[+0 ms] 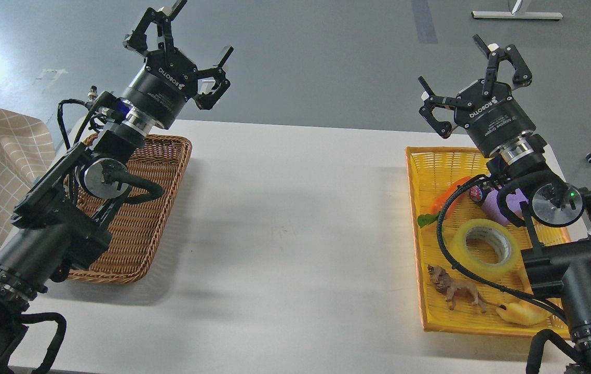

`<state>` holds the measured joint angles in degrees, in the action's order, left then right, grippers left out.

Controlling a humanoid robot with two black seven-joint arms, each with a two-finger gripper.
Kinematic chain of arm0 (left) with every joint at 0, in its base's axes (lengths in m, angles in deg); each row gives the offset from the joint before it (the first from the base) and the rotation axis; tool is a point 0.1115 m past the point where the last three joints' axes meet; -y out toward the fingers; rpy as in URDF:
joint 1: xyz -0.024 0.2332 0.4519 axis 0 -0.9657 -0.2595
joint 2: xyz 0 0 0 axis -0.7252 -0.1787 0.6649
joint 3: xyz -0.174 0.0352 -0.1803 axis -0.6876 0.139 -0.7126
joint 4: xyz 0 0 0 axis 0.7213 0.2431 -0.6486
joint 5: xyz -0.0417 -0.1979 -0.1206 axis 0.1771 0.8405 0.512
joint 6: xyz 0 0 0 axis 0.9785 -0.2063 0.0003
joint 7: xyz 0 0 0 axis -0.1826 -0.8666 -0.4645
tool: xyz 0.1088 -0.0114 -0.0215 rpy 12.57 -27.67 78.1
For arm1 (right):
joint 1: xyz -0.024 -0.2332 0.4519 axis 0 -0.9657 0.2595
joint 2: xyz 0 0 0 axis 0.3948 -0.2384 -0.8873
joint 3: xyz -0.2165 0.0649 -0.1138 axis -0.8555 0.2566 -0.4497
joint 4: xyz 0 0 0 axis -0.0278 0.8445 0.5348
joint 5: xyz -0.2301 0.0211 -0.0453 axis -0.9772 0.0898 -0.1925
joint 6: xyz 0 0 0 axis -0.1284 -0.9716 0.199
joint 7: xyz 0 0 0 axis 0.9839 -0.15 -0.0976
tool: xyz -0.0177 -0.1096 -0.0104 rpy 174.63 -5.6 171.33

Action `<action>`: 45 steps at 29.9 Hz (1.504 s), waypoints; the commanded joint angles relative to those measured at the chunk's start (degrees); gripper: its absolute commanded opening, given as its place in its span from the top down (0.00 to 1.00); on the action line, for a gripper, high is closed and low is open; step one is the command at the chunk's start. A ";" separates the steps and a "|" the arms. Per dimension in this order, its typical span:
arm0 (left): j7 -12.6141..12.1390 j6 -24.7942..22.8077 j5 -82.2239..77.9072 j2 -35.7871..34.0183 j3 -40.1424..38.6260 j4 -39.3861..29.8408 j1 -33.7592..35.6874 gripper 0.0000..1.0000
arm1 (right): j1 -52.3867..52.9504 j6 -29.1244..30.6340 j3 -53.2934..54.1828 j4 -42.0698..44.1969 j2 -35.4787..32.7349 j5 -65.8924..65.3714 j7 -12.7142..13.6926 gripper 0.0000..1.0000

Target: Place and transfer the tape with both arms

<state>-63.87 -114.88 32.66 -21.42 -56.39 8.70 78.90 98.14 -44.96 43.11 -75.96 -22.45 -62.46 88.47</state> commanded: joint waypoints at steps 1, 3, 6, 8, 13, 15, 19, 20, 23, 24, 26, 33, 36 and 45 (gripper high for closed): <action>0.00 0.00 -0.04 0.76 -0.17 0.00 0.03 0.02 | -0.02 0.00 0.00 0.11 0.01 -0.02 0.00 0.00; 0.00 0.00 -0.04 1.11 -0.17 0.00 0.03 0.02 | -0.10 0.00 -0.09 0.02 -0.07 -0.02 0.00 0.00; -0.09 0.00 -0.04 1.11 -0.09 0.00 0.03 0.02 | -0.02 0.00 -0.09 -0.15 -0.16 -0.02 0.00 0.00; -0.09 0.00 -0.04 1.20 -0.09 0.00 0.12 0.02 | -0.02 0.00 -0.09 -0.24 -0.08 -0.02 0.00 0.00; -0.09 0.00 -0.04 1.11 -0.09 0.00 0.12 0.02 | -0.10 0.00 -0.44 -0.33 -0.16 -0.02 0.00 0.00; -0.09 0.00 -0.04 1.11 -0.17 0.00 0.12 0.02 | -0.02 0.00 -0.44 -0.33 -0.16 -0.10 0.00 0.00; -0.09 0.00 0.04 1.11 -0.26 0.00 0.12 0.02 | -0.02 0.00 -0.44 -0.33 -0.16 -0.10 0.00 0.00; -0.09 0.00 -0.04 1.11 -0.26 0.00 0.12 0.02 | -0.02 0.00 -0.44 -0.33 -0.16 -0.10 0.09 0.00; -0.09 0.00 0.04 1.11 -0.35 0.00 0.03 0.02 | -0.10 0.00 -0.44 -0.42 -0.16 -0.10 0.00 0.00; -0.09 0.00 0.05 1.11 -0.35 0.00 0.03 0.02 | -0.19 0.00 -0.44 -0.42 -0.16 -0.10 0.09 0.00; -0.09 0.00 0.05 1.11 -0.35 0.00 0.03 0.02 | -0.19 0.00 -0.44 -0.42 -0.16 -0.10 0.09 0.00; -0.09 0.00 0.05 1.20 -0.44 0.00 0.03 0.02 | -0.10 0.00 -0.53 -0.42 -0.16 -0.19 0.09 0.00; -0.09 0.00 -0.04 1.20 -0.35 0.00 0.12 0.02 | -0.19 0.00 -0.79 -0.51 -0.16 -0.28 0.09 0.00; -0.09 0.00 -0.04 1.20 -0.35 -0.08 0.12 0.02 | 1.04 0.00 -13.52 -1.56 -8.42 -0.89 0.53 0.00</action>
<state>-63.96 -114.88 32.63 -20.28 -56.74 8.70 78.98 98.69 -44.96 34.62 -76.70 -27.65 -63.34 88.98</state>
